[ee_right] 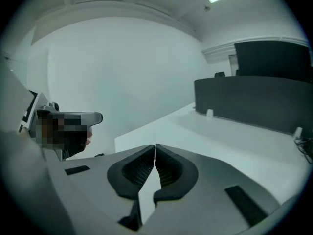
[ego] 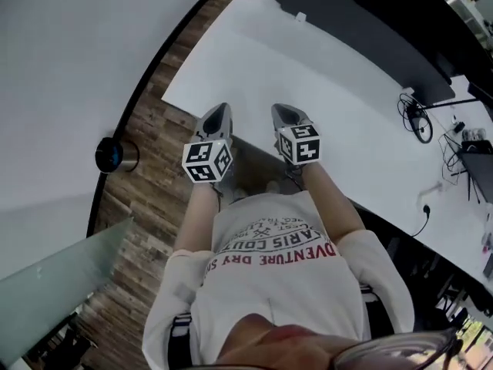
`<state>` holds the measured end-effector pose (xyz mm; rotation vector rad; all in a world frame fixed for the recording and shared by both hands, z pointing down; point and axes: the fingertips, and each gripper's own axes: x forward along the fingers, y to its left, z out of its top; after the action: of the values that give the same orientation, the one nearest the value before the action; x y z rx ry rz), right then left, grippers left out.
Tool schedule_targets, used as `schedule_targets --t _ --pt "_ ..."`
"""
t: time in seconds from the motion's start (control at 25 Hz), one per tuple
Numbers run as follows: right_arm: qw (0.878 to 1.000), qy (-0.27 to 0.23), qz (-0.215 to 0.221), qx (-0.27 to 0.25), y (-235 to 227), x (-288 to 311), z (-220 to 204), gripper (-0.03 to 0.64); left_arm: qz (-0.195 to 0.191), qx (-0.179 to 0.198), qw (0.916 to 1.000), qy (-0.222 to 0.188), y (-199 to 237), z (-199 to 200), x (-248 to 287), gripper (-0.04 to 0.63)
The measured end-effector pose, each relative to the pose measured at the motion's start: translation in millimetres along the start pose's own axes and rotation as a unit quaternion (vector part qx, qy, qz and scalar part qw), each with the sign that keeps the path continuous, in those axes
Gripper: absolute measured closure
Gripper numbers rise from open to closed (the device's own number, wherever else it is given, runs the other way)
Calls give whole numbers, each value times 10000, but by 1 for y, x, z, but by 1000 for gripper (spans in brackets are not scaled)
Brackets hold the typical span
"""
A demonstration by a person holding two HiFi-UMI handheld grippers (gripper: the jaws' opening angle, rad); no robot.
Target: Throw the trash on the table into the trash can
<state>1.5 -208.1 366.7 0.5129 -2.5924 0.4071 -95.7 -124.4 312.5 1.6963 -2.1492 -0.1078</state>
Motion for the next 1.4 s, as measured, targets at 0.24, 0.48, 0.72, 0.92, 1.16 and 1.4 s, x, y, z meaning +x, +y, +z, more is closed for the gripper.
schedule_targets --t 0.24,0.48,0.72,0.92,1.16,1.4 --pt "9918 -642 -1029 412 -114 -105 0 588 -1038 404 9938 41 -130 2 49 572" --pt "9725 -974 -1983 733 -195 -195 -22 591 -1995 815 9763 220 -237 -18 81 572" --pt "9536 -1164 -2595 991 -228 -251 -48 591 -2653 1165 9565 347 -304 -31 88 572" --pt "9473 -1292 -2756 998 -233 -270 -51 591 -2836 1315 9489 431 -326 -37 86 572" --pt "9487 -1327 -2703 965 -234 -273 -53 592 -2796 1303 9500 476 -330 -46 86 572" --pt "9491 -1364 -2674 950 -244 -273 -53 592 -2731 1319 9516 501 -333 -54 93 572"
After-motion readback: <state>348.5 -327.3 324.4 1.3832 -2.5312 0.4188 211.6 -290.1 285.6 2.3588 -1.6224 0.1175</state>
